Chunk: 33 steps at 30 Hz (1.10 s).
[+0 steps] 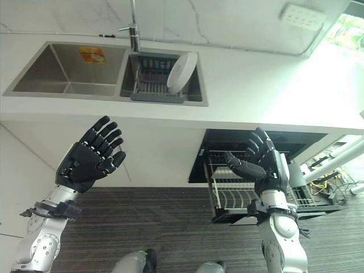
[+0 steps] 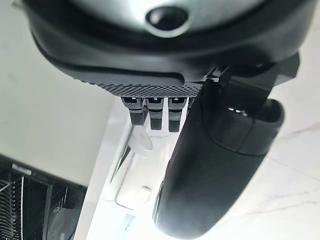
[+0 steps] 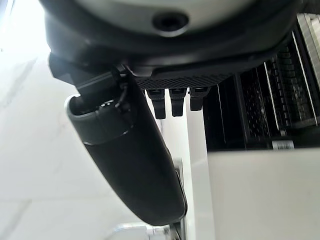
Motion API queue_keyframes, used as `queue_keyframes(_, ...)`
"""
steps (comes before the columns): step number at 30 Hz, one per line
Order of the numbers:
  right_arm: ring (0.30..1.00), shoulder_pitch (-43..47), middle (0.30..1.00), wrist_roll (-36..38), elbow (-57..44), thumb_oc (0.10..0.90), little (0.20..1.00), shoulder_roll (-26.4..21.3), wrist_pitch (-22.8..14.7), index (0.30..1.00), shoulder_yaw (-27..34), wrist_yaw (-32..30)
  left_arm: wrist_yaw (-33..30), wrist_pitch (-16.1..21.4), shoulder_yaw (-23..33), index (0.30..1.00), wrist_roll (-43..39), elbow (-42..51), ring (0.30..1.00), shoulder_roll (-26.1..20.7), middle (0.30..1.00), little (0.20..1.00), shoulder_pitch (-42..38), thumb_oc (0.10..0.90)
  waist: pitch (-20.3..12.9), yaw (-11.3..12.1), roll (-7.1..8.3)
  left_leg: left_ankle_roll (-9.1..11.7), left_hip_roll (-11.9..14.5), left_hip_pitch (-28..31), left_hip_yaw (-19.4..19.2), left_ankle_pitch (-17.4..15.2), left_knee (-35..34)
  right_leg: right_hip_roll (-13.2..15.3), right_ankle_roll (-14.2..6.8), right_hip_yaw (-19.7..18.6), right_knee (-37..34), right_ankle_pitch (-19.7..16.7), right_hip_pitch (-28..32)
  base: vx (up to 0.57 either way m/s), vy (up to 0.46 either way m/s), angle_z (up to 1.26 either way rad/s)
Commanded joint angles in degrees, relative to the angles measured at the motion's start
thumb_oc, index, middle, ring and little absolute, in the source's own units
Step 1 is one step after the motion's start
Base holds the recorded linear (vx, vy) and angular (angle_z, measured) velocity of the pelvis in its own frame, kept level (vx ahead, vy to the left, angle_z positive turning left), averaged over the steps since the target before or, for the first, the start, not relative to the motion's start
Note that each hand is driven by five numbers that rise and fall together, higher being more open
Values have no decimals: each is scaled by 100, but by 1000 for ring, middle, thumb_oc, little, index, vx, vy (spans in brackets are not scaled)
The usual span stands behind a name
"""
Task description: Place the dishes in the dishwasher.
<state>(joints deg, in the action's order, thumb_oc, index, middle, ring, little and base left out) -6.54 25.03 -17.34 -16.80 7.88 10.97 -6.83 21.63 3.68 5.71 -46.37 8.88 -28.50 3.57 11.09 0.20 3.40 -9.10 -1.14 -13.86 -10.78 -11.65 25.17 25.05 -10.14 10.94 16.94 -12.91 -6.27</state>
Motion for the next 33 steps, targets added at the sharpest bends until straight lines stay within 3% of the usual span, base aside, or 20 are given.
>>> queue_keyframes(1, 900, 547, 900, -157, -329, 800, 900, -634, -516, 900, 239, 48, 236, 641, 277, 900, 358, 1191, 900, -58, 900, 900, -285, 800, -359, 11, -360, 970, 564, 725, 349, -259, -798, -720, -121, 748, 25, 1017, 300, 23, 97, -44)
queue_keyframes(2, 900, 534, 900, -139, -311, 800, 900, -735, -521, 900, 252, 32, 288, 826, 259, 900, 526, 1313, 900, -190, 900, 900, -330, 800, -325, -10, -327, 932, 482, 723, 440, -253, -798, -1177, -4, 613, 25, 1467, 245, 63, 93, -55)
queue_keyframes(4, 900, 461, 900, 65, -318, 800, 900, -960, -576, 900, 357, -1, 327, 960, 194, 900, 663, 1465, 900, -273, 900, 900, -353, 800, -325, -76, -225, 931, 344, 685, 455, -213, -798, -1623, 121, 412, 25, 1960, 29, 75, 64, -29)
queue_keyframes(7, 900, 469, 900, 293, -286, 800, 900, -1097, -688, 900, 352, 31, 229, 944, 90, 900, 536, 1467, 900, -256, 900, 900, -404, 800, -315, -178, -155, 918, 237, 736, 323, -256, -798, -1862, 202, 159, 25, 2000, -307, 69, -37, 7)
queue_keyframes(12, 900, 408, 900, 355, -229, 800, 900, -1080, -802, 900, 356, 49, 47, 995, 23, 900, 357, 1403, 900, -109, 900, 900, -416, 800, -390, -259, -192, 864, 201, 820, 226, -313, -798, -1997, 287, -52, 25, 2126, -257, 138, -140, -6)
queue_keyframes(19, 900, 676, 900, 218, -395, 800, 900, -1145, -565, 900, 215, -183, -267, 1093, -7, 900, 386, 1450, 900, -13, 900, 900, -406, 800, -504, -243, -319, 933, 354, 1027, -40, -340, -798, -2106, 449, 8, 25, 2356, -72, 171, -156, 5)
queue_keyframes(29, 900, 454, 900, 215, -583, 800, 900, -1086, -780, 900, 204, 90, -452, 1720, 83, 900, 933, 1618, 900, 106, 900, 900, -193, 800, -464, -271, -270, 1080, 317, 1272, -143, -167, -798, -2160, 611, -71, 25, 2470, 66, 123, -149, -1)
queue_keyframes(31, 900, 400, 900, 288, -646, 800, 900, -1161, -831, 900, 251, 169, -567, 1865, 87, 900, 925, 1710, 900, 208, 900, 900, -170, 800, -398, -214, -104, 1226, 188, 1380, -146, 512, -798, -2037, 708, -150, 25, 2485, 105, 110, -156, -6)
queue_keyframes(33, 900, 386, 900, 228, -678, 800, 900, -1167, -935, 900, 241, 238, -678, 2099, 90, 900, 1060, 1764, 900, 288, 900, 900, -146, 800, -284, -172, -7, 1261, 141, 1124, -90, 648, -214, -1973, 773, -185, 25, 2467, 147, 61, -94, -8)
